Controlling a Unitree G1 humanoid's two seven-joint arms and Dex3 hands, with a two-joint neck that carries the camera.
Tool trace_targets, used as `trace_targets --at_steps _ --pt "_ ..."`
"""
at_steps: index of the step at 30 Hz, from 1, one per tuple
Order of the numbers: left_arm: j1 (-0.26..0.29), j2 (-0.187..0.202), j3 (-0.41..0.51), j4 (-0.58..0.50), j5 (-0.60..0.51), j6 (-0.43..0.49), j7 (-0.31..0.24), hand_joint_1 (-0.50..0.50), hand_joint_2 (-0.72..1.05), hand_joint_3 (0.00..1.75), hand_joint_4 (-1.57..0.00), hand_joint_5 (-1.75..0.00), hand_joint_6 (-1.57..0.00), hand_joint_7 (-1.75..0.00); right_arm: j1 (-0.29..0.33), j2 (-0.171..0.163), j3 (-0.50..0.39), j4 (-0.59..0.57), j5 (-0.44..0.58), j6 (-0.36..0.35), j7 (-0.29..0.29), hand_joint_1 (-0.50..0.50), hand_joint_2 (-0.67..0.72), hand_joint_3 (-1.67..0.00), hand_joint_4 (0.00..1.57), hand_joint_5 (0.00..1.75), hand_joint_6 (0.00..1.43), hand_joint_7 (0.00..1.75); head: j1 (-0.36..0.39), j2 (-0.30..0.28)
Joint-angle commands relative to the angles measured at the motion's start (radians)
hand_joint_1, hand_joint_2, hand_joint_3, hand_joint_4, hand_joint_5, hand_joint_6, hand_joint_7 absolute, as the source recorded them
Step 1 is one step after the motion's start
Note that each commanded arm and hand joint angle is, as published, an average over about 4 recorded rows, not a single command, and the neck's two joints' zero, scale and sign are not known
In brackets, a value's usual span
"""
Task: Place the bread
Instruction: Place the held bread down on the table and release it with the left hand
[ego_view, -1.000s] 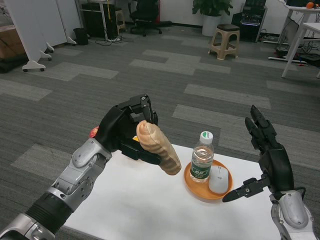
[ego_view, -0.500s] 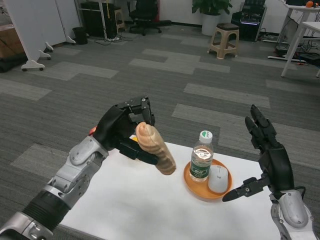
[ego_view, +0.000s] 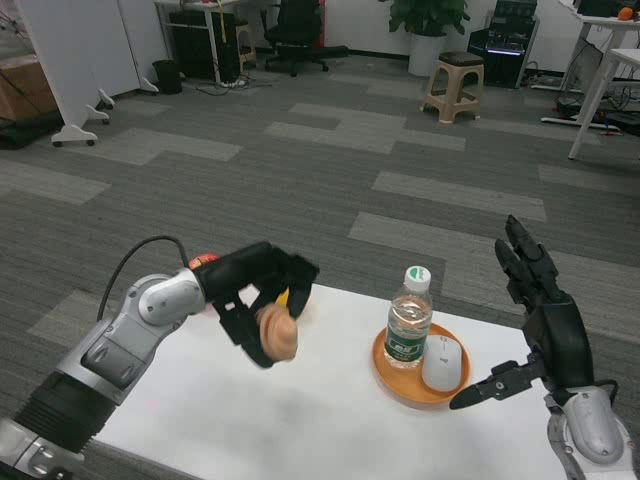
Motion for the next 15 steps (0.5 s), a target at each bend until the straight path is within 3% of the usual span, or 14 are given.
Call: trace_targets --at_steps 1,7,11,15 --pt "-0.033 0.035 -0.094 -0.023 0.111 0.153 -0.085 0.50 0.52 0.09 -1.35 -1.75 -1.23 -1.68 -0.007 -0.003 0.003 0.013 0.008 0.000 0.000 -0.08 0.15 0.00 0.00 0.00 0.00 0.00 0.013 -0.002" --pt "-0.136 0.044 -0.302 0.011 0.245 0.423 -0.189 0.50 0.52 0.09 -1.34 -1.75 -1.18 -1.68 -0.010 -0.002 0.013 0.026 0.009 0.000 -0.002 -0.08 0.15 0.00 0.00 0.00 0.00 0.00 0.042 0.003" --pt "-0.170 0.022 -0.342 0.097 0.297 0.456 -0.192 0.50 0.49 0.09 -1.27 -1.75 -1.13 -1.68 -0.009 0.002 0.010 0.026 0.010 0.000 -0.002 -0.10 0.15 0.00 0.00 0.00 0.00 0.00 0.033 0.005" --pt "-0.216 -0.011 -0.351 0.213 0.321 0.453 -0.185 0.50 0.43 0.09 -1.10 -1.75 -1.03 -1.68 -0.009 0.003 0.009 0.028 0.010 0.000 -0.002 -0.08 0.15 0.00 0.00 0.00 0.00 0.00 0.033 0.005"
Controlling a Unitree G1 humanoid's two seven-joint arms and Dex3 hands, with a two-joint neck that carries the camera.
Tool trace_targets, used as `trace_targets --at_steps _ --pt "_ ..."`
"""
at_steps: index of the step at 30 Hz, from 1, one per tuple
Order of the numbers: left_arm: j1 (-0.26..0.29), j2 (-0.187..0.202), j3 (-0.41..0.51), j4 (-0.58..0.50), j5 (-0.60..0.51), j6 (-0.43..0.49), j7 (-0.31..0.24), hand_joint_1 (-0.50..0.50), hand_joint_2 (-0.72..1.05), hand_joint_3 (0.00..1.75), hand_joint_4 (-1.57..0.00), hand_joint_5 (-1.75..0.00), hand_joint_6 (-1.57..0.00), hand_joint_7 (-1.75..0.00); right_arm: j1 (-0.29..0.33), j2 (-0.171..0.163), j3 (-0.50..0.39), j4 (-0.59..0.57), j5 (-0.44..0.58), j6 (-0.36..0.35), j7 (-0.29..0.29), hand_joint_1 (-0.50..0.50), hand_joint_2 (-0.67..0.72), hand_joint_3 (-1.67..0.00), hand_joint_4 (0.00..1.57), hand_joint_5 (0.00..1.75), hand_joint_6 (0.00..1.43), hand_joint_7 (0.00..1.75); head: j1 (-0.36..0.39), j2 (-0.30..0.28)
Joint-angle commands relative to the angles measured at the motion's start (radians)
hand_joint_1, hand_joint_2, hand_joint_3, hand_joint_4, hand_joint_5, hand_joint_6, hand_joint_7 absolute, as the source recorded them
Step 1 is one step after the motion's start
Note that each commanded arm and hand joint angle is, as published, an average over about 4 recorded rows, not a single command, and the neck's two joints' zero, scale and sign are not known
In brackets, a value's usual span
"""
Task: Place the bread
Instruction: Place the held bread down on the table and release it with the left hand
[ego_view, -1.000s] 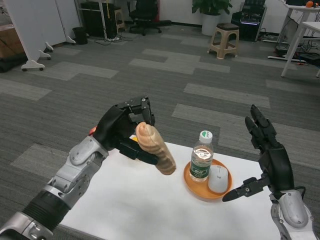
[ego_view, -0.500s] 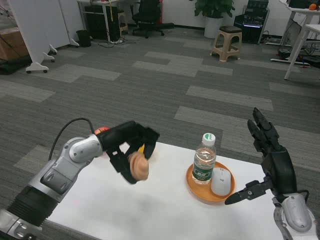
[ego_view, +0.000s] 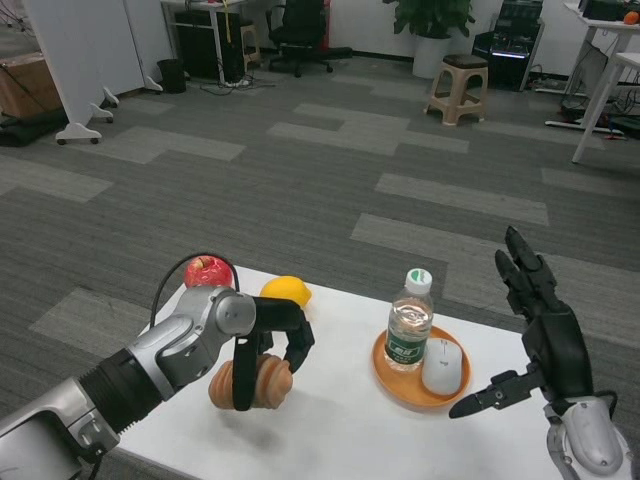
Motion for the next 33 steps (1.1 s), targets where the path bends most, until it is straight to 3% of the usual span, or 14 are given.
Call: trace_targets --at_steps 1,9,13,15,17,19,24,33 --pt "-0.047 -0.024 -0.011 0.092 0.021 -0.006 0.000 0.50 0.43 0.09 -1.08 -1.75 -1.02 -1.68 -0.009 -0.002 -0.006 0.004 0.009 -0.001 -0.001 -0.08 0.15 0.00 0.00 0.00 0.00 0.00 0.000 0.002" --pt "-0.151 -0.108 -0.029 0.367 0.014 -0.051 0.054 0.50 0.49 0.09 -0.96 -1.75 -0.94 -1.68 -0.008 -0.001 -0.009 0.011 0.009 -0.001 -0.001 -0.08 0.15 0.00 0.00 0.00 0.00 0.00 -0.002 0.000" --pt "-0.165 -0.140 -0.017 0.416 0.002 -0.055 0.076 0.50 0.60 0.09 -0.39 -1.75 -0.33 -1.75 -0.005 -0.001 -0.010 0.009 0.009 -0.001 -0.001 -0.08 0.15 0.00 0.00 0.00 0.00 0.00 -0.004 0.002" --pt "-0.166 -0.146 -0.014 0.422 -0.007 -0.060 0.090 0.50 0.65 0.09 -0.17 -1.75 -0.10 -1.71 0.000 0.000 -0.013 0.007 0.009 -0.001 -0.001 -0.08 0.15 0.00 0.00 0.00 0.00 0.00 -0.004 0.002" --pt "-0.165 -0.149 -0.012 0.422 -0.009 -0.072 0.102 0.50 0.72 0.13 -0.02 -1.75 0.00 -1.62 0.003 0.001 -0.016 0.004 0.009 -0.001 -0.001 -0.08 0.15 0.00 0.00 0.00 0.00 0.00 -0.004 0.002" --pt "-0.159 -0.149 -0.009 0.421 -0.009 -0.084 0.112 0.50 0.78 0.17 0.00 -1.75 0.00 -1.50 0.006 0.001 -0.017 0.002 0.009 -0.001 -0.001 -0.08 0.15 0.00 0.00 0.00 0.00 0.00 -0.008 0.003" --pt "-0.131 -0.149 0.008 0.401 -0.010 -0.095 0.128 0.50 1.05 0.17 0.00 -1.75 0.00 -0.94 0.009 0.001 -0.018 -0.002 0.009 -0.001 -0.001 -0.08 0.15 0.00 0.00 0.00 0.00 0.00 -0.006 0.003" --pt "-0.104 -0.147 0.016 0.329 -0.033 -0.050 0.103 0.50 0.98 0.17 0.00 -1.75 0.00 -0.72 0.011 0.000 -0.013 -0.004 0.009 -0.001 -0.001 -0.08 0.15 0.00 0.00 0.00 0.00 0.00 -0.004 0.002"
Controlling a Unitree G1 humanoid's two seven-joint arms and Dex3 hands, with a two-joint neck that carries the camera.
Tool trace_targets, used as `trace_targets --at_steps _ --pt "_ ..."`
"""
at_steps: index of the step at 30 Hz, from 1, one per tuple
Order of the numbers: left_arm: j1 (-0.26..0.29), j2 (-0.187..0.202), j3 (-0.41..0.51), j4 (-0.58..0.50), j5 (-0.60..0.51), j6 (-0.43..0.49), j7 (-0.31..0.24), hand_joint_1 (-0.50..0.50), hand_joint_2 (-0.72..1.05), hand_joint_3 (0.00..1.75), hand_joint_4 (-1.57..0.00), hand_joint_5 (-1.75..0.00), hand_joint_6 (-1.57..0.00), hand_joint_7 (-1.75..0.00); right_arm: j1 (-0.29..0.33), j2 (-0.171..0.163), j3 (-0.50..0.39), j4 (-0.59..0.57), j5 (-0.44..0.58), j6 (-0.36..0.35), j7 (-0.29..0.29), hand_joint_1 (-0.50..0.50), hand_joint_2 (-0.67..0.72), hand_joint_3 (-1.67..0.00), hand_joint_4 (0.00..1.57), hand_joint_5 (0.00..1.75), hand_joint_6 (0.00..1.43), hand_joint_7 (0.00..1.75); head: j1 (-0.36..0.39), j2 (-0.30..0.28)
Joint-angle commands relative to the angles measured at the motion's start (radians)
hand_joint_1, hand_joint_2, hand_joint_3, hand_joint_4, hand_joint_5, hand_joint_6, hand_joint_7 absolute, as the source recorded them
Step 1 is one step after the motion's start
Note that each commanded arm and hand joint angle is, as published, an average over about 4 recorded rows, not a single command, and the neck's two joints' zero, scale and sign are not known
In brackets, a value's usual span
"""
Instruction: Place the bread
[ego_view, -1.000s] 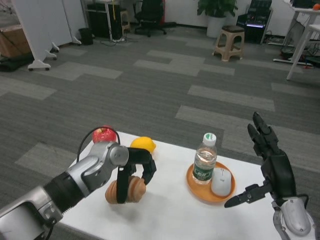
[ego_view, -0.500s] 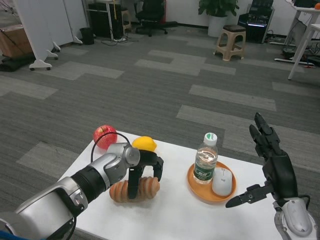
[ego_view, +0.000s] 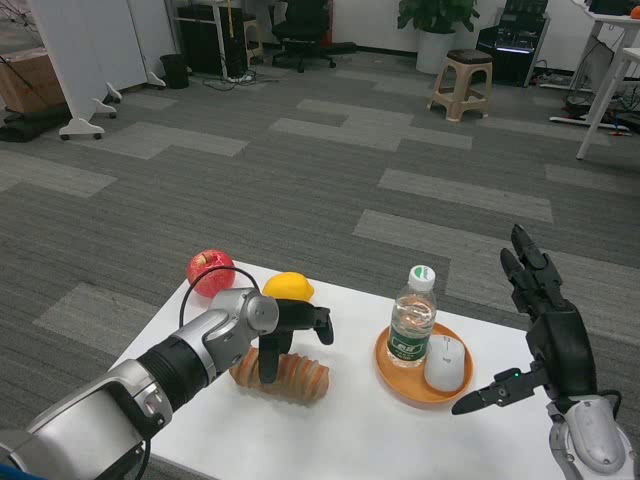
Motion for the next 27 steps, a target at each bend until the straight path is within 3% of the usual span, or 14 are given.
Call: trace_targets --at_steps 1,15,21,22,24,26,27 --pt "0.017 0.006 0.004 -0.037 -0.012 0.032 -0.015 0.50 0.96 0.17 0.00 -1.75 0.00 -0.70 0.007 -0.003 -0.002 -0.010 0.009 -0.001 -0.001 -0.08 0.15 0.00 0.00 0.00 0.00 0.00 0.000 0.000" --pt "0.059 0.033 0.045 -0.211 -0.095 0.076 -0.021 0.50 0.96 0.17 0.00 -1.75 0.00 -0.63 0.005 -0.001 -0.005 -0.007 0.009 -0.001 -0.001 -0.08 0.15 0.00 0.00 0.00 0.00 0.00 0.001 0.003" --pt "0.095 0.036 0.110 -0.259 -0.209 0.065 -0.001 0.50 0.91 0.17 0.00 -1.75 0.00 -0.56 0.005 -0.001 -0.005 -0.008 0.009 -0.001 0.000 -0.08 0.15 0.00 0.00 0.00 0.00 0.00 0.000 0.007" --pt "0.104 0.036 0.125 -0.263 -0.248 0.058 0.010 0.50 0.83 0.15 0.00 -1.75 0.00 -0.56 0.005 -0.001 -0.005 -0.008 0.009 -0.001 0.000 -0.08 0.15 0.00 0.00 0.00 0.00 0.00 0.000 0.007" --pt "0.118 0.036 0.152 -0.264 -0.339 0.033 0.037 0.50 0.41 0.11 0.00 -1.75 0.00 -0.56 0.005 -0.001 -0.005 -0.009 0.009 -0.001 -0.001 -0.08 0.15 0.00 0.00 0.00 0.00 0.00 -0.001 0.008" --pt "0.128 0.039 0.169 -0.262 -0.427 -0.014 0.061 0.49 -0.24 0.09 0.00 -1.75 0.00 -0.56 0.006 -0.001 -0.005 -0.011 0.009 -0.001 -0.001 -0.08 0.15 0.00 0.00 0.00 0.00 0.00 0.000 0.009" --pt "0.131 0.041 0.173 -0.260 -0.466 -0.038 0.068 0.48 -0.41 0.09 0.00 -1.75 0.00 -0.54 0.006 -0.001 -0.005 -0.012 0.009 -0.001 -0.001 -0.08 0.15 0.00 0.00 0.00 0.00 0.00 0.001 0.009"
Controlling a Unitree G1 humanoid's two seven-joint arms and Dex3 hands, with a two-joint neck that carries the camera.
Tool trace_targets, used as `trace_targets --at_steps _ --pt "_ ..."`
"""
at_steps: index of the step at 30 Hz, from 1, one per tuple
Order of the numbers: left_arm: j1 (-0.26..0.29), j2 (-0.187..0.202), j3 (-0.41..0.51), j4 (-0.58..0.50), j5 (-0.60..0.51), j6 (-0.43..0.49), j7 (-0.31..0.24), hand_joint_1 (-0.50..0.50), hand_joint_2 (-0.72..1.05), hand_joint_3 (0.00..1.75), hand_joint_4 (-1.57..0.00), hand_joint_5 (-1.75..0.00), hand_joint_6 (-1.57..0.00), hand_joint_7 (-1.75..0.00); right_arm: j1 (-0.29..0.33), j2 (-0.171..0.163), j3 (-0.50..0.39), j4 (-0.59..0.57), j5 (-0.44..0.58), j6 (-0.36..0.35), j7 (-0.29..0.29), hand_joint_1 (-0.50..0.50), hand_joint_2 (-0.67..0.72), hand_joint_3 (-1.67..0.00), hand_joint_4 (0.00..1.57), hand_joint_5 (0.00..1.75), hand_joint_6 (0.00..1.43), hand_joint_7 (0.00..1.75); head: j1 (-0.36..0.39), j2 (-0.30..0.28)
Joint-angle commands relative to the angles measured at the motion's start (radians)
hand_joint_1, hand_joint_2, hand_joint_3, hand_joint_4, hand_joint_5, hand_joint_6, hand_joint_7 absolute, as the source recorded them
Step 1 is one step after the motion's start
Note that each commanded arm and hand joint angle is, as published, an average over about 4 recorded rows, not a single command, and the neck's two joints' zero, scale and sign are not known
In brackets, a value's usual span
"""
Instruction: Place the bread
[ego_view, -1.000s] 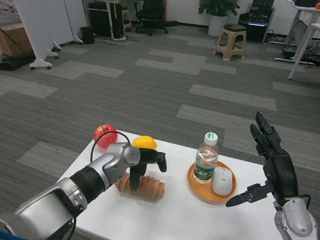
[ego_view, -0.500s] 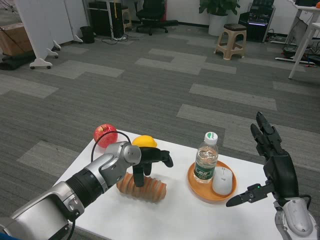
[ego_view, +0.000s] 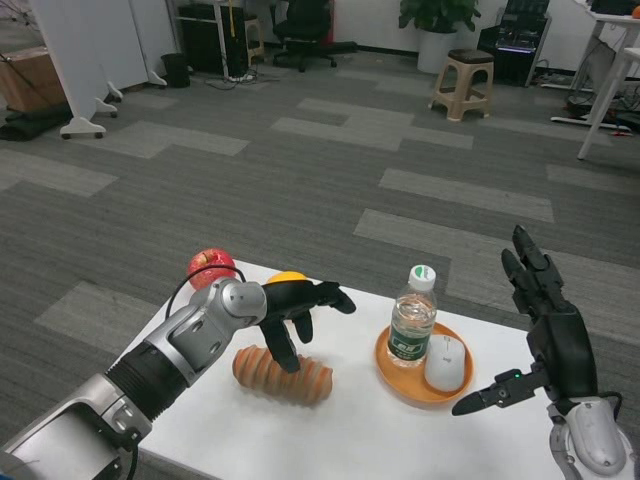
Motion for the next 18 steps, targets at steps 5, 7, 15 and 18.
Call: trace_targets --at_steps 5,7,15,18 --pt "0.025 0.009 0.026 -0.001 -0.177 -0.095 0.043 0.47 -0.72 0.04 0.00 -1.75 0.00 -0.49 0.003 -0.003 -0.004 -0.014 0.009 0.000 -0.001 -0.08 0.15 0.00 0.00 0.00 0.00 0.00 0.003 0.003" --pt "0.026 0.008 0.026 -0.001 -0.179 -0.097 0.044 0.48 -0.72 0.07 0.00 -1.75 0.00 -0.49 0.004 -0.003 -0.004 -0.015 0.009 0.000 -0.001 -0.08 0.15 0.00 0.00 0.00 0.00 0.00 0.004 0.002" --pt "0.035 0.003 0.047 -0.002 -0.278 -0.154 0.069 0.46 -0.72 0.09 0.00 -1.75 0.00 -0.49 0.007 -0.003 -0.004 -0.019 0.009 0.000 -0.001 -0.08 0.15 0.00 0.00 0.00 0.00 0.00 0.002 0.004" --pt "0.046 -0.006 0.063 -0.004 -0.401 -0.207 0.096 0.43 -0.70 0.09 0.00 -1.75 0.00 -0.49 0.008 -0.003 -0.006 -0.024 0.008 0.000 -0.001 -0.08 0.15 0.00 0.00 0.00 0.00 0.00 0.000 0.006"
